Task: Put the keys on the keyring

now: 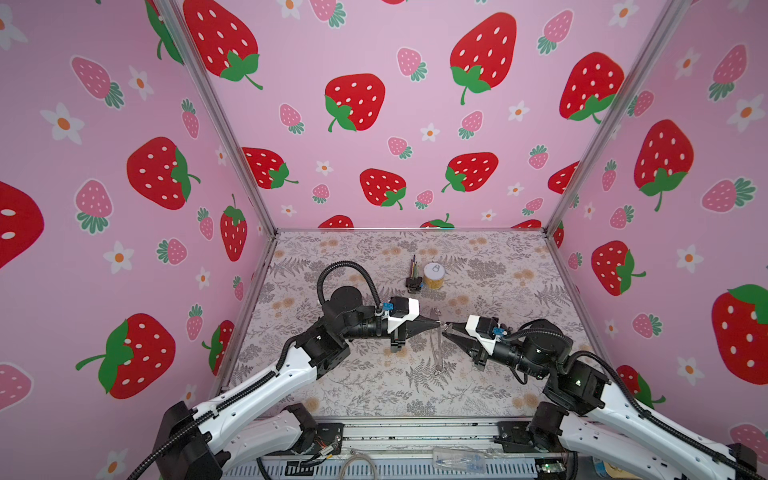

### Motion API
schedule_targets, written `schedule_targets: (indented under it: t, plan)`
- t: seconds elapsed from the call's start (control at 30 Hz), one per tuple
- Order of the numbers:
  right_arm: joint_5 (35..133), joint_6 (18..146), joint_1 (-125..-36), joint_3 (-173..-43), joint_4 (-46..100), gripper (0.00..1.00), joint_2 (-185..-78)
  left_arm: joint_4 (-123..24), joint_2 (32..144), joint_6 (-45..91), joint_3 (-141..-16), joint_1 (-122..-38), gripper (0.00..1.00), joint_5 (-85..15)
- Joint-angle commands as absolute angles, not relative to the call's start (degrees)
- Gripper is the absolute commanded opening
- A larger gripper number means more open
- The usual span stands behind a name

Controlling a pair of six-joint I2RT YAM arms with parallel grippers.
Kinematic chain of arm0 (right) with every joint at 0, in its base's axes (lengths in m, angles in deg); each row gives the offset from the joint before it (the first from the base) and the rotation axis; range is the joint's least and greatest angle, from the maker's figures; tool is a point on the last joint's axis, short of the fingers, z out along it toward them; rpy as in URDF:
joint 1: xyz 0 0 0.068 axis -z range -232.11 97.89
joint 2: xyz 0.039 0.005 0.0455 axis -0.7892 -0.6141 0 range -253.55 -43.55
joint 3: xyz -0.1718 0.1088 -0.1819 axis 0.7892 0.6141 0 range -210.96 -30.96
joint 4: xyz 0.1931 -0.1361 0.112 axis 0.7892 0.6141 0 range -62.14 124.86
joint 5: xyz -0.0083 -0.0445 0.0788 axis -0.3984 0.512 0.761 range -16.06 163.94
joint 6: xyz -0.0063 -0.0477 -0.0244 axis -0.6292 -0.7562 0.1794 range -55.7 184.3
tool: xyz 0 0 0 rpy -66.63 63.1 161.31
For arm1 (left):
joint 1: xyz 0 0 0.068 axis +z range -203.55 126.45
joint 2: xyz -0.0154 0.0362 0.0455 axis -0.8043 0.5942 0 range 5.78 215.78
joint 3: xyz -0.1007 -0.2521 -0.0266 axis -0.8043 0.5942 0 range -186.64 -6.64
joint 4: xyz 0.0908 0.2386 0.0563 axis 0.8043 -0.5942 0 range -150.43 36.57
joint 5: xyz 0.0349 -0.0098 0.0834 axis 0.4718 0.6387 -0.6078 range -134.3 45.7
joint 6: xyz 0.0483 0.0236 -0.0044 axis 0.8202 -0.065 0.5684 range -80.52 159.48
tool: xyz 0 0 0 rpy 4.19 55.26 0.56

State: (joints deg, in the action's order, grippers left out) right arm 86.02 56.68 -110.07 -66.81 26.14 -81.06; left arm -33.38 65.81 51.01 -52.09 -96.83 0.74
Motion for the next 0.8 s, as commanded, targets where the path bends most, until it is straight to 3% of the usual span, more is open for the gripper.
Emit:
schedule_targets:
  t: [0.0, 0.5, 0.63, 0.77]
  plan:
    - [86.7, 56.0, -110.0, -68.2, 27.9, 0.00, -81.5, -29.7, 65.0, 50.7, -53.6, -96.8, 0.00, -0.1]
    - [84.9, 57.1, -110.1, -67.6, 24.7, 0.00, -84.1, -26.0, 66.7, 49.6, -52.2, -96.8, 0.00, -0.9]
    - [84.8, 56.9, -110.1, -65.6, 27.3, 0.33, -79.9, -27.8, 66.0, 50.3, -52.6, -95.8, 0.00, 3.5]
    - [87.5, 58.3, -109.9, -63.0, 26.9, 0.45, -75.4, -29.5, 65.7, 50.7, -53.6, -95.4, 0.00, 9.8]
